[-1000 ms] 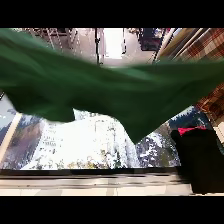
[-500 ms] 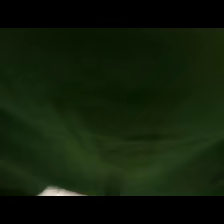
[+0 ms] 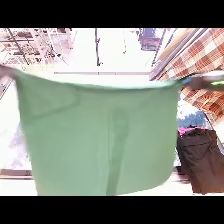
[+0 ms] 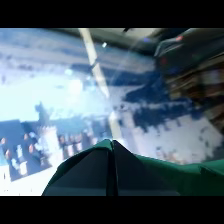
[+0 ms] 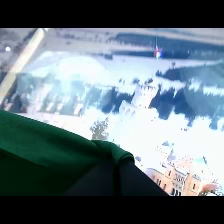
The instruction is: Fold the clothes and pants, and hang the long-sleeved shirts on hangers.
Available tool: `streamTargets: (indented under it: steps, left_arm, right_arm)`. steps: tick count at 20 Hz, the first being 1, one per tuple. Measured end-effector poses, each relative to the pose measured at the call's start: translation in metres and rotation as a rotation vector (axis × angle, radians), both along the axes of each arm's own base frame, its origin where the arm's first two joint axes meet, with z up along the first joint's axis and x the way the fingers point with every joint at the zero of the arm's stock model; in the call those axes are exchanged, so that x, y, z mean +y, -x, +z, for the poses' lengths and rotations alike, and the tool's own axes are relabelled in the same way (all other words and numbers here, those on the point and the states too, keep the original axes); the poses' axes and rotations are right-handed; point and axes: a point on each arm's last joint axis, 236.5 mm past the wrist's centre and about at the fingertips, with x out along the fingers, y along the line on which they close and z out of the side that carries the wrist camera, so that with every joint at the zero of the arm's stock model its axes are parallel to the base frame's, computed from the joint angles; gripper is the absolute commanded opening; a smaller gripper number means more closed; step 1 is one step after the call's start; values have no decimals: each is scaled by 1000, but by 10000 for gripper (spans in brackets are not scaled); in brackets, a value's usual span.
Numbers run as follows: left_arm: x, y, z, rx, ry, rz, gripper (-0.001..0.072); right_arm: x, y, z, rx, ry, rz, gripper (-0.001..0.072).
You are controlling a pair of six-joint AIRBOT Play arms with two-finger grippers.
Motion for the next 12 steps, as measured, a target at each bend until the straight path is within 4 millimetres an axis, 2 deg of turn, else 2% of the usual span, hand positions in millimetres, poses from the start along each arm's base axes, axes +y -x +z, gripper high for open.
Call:
streamTargets:
  steps: [2,3,5,6,8,10,12]
  left_arm:
    - [10,-42,-94,143,-13,60,6]
    - [13,-57,-133,197,-4,85,6]
    - [13,-79,-197,282,53,128,5]
    - [14,-85,-219,310,75,145,5]
    - [15,-90,-252,352,96,166,4]
    - [19,-86,-268,388,100,162,5]
    - [25,-70,-282,450,108,123,4]
  right_arm:
    - [0,-47,-82,104,-11,-44,19]
    - [0,-68,-121,141,-13,-66,19]
    - [0,-97,-184,184,-18,-114,19]
    - [0,-106,-212,207,-20,-131,19]
    - [2,-114,-246,236,-31,-153,19]
    - [3,-112,-264,274,-33,-151,19]
    - [5,-97,-276,351,-47,-125,19]
